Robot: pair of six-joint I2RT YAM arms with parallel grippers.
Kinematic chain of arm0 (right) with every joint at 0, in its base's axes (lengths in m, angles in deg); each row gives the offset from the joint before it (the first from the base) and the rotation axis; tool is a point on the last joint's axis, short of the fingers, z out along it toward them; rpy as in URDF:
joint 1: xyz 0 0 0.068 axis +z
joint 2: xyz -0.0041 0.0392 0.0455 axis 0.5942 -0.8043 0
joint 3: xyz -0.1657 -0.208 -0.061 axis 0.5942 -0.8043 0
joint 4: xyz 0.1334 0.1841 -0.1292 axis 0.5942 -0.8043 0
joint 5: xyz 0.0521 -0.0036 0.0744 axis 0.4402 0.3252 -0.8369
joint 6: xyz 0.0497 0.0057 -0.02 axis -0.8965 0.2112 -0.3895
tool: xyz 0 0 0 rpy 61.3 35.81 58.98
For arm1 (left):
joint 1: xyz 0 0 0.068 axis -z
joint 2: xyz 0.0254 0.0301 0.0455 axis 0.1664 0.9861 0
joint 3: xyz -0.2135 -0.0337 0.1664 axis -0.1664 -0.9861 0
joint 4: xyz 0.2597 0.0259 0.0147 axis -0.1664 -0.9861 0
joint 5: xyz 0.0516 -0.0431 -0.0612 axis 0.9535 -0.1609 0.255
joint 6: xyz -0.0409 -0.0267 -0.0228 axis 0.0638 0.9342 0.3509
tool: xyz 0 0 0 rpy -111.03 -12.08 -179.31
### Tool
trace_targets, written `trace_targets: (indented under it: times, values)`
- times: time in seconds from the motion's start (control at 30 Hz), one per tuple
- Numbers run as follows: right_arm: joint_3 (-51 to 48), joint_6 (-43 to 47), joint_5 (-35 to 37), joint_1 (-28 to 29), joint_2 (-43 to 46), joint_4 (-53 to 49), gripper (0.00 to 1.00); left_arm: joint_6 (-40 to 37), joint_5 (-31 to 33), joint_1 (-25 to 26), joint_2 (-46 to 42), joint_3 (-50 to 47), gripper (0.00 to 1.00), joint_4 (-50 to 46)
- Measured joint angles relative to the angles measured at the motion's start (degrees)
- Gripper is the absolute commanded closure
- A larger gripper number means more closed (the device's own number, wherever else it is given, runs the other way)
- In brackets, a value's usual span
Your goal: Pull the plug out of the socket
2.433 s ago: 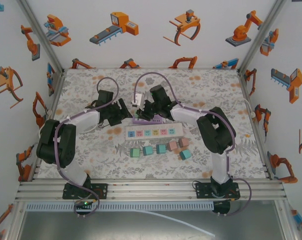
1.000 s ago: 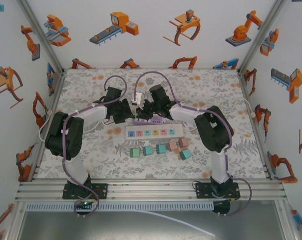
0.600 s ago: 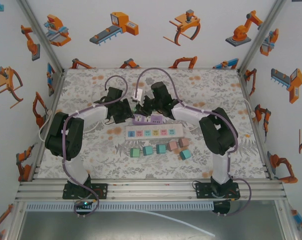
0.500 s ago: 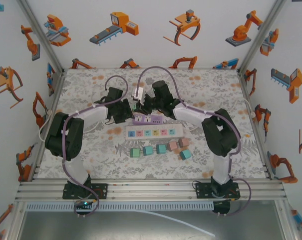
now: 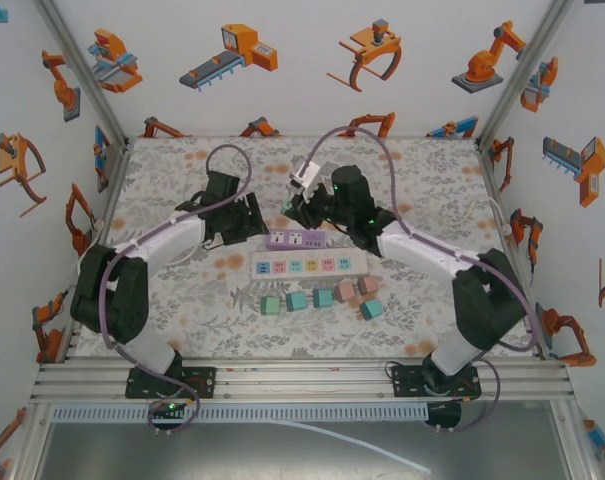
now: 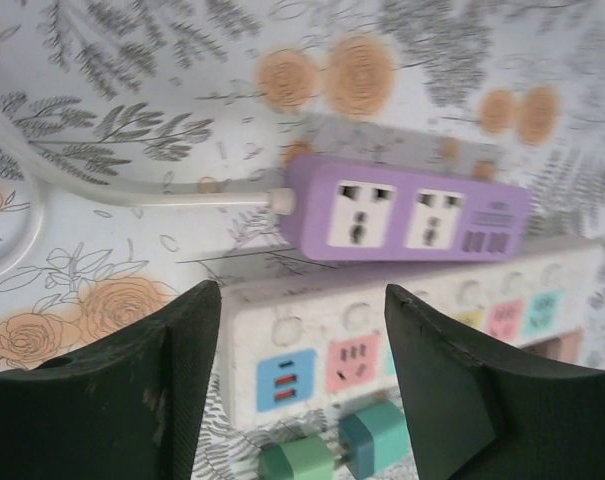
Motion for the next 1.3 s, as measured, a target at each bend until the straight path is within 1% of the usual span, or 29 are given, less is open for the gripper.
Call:
trace_targets:
  times: [0.1,0.23,0.37,0.5,0.53,0.6,0.8,0.93,1.07,1.13,1.3]
  values:
    - [-2.03,-8.24,5.86,0.0,6.51,-1.7,0.85,-1.55,-3.5,0.31,-3.82,-0.26,0.34,1.49]
    - [-4.96,-18.75,11.78,-0.04,15.41,-5.73,0.84,-4.26,-10.27,1.31,-9.25,-2.45,0.33,4.61]
    - [-9.29,-27.43,14.67,-0.04,23.85,-9.73,0.84,-7.98,-17.59,3.1,-14.84,-4.79,0.33,6.58]
    - [-14.34,-34.16,15.76,-0.04,31.52,-13.64,0.84,-13.0,-21.84,5.81,-20.11,-5.38,0.31,6.54]
    - [-15.65,-35.69,15.85,-0.04,33.51,-14.84,0.84,-14.78,-22.6,6.78,-21.75,-5.68,0.29,6.43]
    - [-17.38,-38.1,15.87,-0.04,36.68,-17.46,0.84,-18.73,-23.76,8.96,-24.96,-6.54,0.25,5.99]
    - [-22.4,-45.81,15.76,-0.04,46.01,-24.85,0.85,-33.97,-25.7,17.2,-34.23,-10.99,0.14,3.13]
    - [-26.6,-48.76,14.84,-0.04,49.83,-28.26,0.85,-41.53,-25.77,20.44,-36.85,-13.25,0.09,1.49]
    - [-30.34,-51.04,13.86,-0.02,51.06,-30.25,0.84,-45.77,-25.68,23.04,-37.44,-14.25,0.0,0.33]
    - [-32.26,-52.28,13.51,0.17,51.43,-30.73,0.84,-47.69,-25.7,24.79,-37.4,-14.56,0.03,-0.22]
    - [-36.5,-55.87,13.22,0.72,51.3,-30.58,0.84,-51.84,-25.31,29.66,-36.72,-15.02,0.03,-1.22]
